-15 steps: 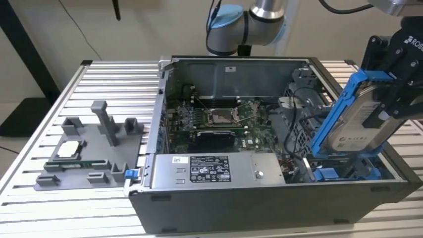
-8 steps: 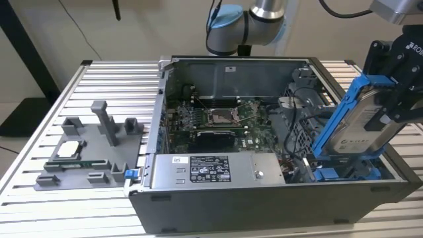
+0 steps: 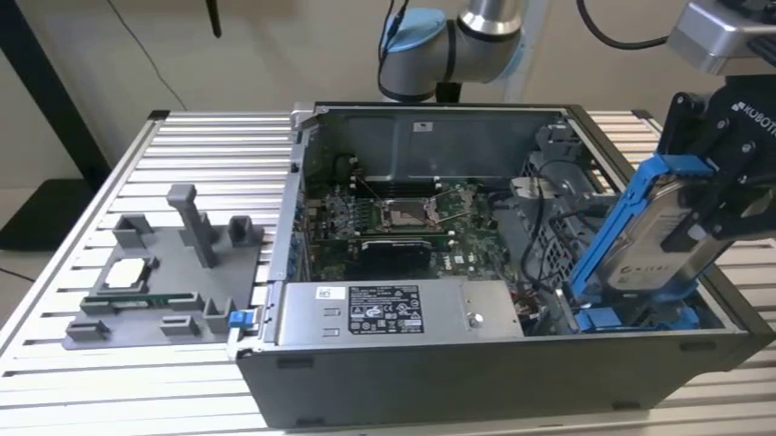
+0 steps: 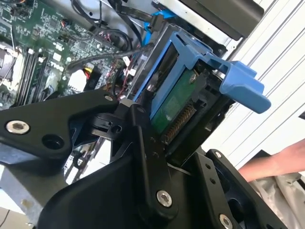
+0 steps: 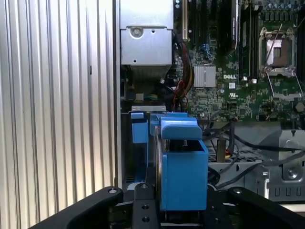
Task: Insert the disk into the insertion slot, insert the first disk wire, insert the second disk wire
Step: 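Insert the disk into the insertion slot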
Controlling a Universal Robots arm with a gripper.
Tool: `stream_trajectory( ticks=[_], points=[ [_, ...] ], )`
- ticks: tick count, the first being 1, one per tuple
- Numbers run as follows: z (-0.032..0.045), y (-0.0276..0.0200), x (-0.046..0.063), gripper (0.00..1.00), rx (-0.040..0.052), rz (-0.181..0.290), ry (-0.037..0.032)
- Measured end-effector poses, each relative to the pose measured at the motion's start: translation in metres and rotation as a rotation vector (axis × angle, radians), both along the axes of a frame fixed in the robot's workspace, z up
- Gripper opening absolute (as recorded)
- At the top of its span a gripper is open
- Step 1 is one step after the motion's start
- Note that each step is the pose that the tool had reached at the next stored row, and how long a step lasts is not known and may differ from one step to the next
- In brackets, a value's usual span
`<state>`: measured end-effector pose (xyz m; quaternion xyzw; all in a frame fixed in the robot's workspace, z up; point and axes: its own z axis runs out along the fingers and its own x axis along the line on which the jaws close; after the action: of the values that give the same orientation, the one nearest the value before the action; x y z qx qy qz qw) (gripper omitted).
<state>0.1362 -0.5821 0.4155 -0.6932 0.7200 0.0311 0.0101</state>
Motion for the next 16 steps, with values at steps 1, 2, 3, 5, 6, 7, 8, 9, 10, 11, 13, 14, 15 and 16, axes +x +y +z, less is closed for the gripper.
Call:
stream_trajectory(
  ticks=[1,2,3,5,6,7,8,9,10,11,13,14,15,16],
  points=[
    [-0.0017,0.0,0.0,0.0,0.0,0.0,0.0],
    [-0.0036,0.0,0.0,0.0,0.0,0.0,0.0],
    [-0.0054,0.0,0.0,0.0,-0.0001,0.0,0.0],
    [-0.009,0.0,0.0,0.0,0.0,0.0,0.0],
    [-0.0107,0.0,0.0,0.0,-0.0001,0.0,0.0],
    [-0.0125,0.0,0.0,0.0,-0.0001,0.0,0.0],
    [-0.0144,0.0,-0.001,0.0,0.0001,0.0,-0.0001],
    [-0.0161,0.0,-0.001,0.0,0.0,0.0,-0.0001],
    [-0.0178,0.0,-0.001,0.0,-0.0001,0.0,0.0],
    [-0.0191,0.0,-0.001,0.0,-0.0001,0.0,0.0],
    [-0.0225,0.0,-0.001,0.0,0.0,0.0,0.0],
    [-0.0245,0.0,-0.001,0.0,0.0,0.0,0.0],
    [-0.0262,0.0,-0.001,0.0,0.0,0.0,0.0],
    [-0.028,0.0,-0.001,0.0,0.0,0.0,0.0]
  ],
)
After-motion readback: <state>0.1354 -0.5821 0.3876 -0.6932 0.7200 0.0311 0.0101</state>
